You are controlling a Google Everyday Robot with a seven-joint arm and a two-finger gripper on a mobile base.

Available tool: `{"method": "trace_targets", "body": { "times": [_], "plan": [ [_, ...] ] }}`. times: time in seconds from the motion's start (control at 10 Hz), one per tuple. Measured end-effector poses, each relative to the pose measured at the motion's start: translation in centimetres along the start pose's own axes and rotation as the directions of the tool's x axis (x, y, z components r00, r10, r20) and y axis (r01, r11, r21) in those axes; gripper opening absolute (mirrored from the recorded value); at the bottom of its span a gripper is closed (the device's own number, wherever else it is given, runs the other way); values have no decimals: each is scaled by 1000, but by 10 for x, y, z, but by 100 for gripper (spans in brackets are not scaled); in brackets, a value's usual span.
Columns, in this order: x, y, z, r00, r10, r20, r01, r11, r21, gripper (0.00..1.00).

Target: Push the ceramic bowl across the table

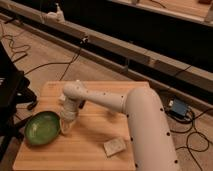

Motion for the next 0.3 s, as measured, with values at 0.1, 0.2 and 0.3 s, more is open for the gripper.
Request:
{"method": "trace_targets", "body": {
  "times": [0.1, 0.2, 0.3],
  "plan": [
    [-2, -10, 0, 1000, -20, -1, 20, 1000, -4, 0],
    [-5, -17, 0, 999, -33, -3, 33, 999, -7, 0],
    [-5, -18, 0, 999, -35, -6, 35, 999, -10, 0]
  ]
}}
